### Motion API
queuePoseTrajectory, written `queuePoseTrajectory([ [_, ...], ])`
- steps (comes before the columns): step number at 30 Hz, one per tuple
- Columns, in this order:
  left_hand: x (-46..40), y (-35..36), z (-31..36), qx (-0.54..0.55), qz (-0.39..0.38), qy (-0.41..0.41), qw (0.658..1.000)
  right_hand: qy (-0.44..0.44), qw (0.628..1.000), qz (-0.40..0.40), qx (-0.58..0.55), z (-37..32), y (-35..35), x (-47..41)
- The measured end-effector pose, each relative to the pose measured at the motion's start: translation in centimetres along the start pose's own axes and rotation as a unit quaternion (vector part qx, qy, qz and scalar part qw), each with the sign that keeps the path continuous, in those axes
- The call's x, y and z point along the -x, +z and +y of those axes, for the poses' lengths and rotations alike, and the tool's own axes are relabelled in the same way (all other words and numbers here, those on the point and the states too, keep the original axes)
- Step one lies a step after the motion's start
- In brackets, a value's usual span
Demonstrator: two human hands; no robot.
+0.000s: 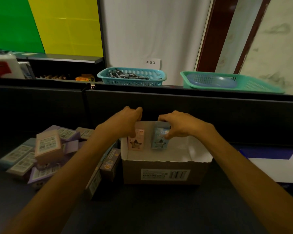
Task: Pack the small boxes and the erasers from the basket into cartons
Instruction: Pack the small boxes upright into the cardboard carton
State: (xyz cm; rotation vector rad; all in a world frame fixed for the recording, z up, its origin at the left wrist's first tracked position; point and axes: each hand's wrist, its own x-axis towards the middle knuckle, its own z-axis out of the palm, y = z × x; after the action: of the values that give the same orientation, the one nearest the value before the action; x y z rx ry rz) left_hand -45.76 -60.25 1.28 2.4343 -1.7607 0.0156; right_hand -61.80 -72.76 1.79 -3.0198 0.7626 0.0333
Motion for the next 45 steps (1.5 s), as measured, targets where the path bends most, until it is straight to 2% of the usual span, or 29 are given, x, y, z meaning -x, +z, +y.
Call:
queuePoseTrajectory([
  [12,-0.5,0.0,0.4,0.033,-0.031,-0.037,0.998,-0.001,0.999,-0.02,-0.034,-2.7,0.2,-1.5],
  [20,-0.5,0.0,0.1,0.014,-0.034,-0.022,0.999,-0.012,0.996,0.085,-0.02,-3.2,1.5,-1.0],
  [26,-0.6,0.0,0.0,0.025,-0.034,-0.013,0.999,-0.016,0.995,0.103,0.005,-3.4,1.5,-0.7],
  [30,-0.1,-0.6,-0.2,0.035,-0.014,-0.014,0.999,-0.015,0.992,0.12,0.024,-3.0,0.3,0.1],
  [34,1.9,-2.6,-0.7,-0.009,0.057,-0.022,0.998,-0.007,0.991,0.128,0.024,-3.0,-1.7,1.5],
  [39,5.9,-4.6,-2.3,-0.052,0.081,-0.073,0.993,-0.026,0.991,0.133,0.009,-4.8,-2.4,2.4],
  [45,11.1,-4.9,-5.7,-0.079,0.036,-0.148,0.985,-0.068,0.986,0.15,-0.029,-8.3,-2.8,2.4],
])
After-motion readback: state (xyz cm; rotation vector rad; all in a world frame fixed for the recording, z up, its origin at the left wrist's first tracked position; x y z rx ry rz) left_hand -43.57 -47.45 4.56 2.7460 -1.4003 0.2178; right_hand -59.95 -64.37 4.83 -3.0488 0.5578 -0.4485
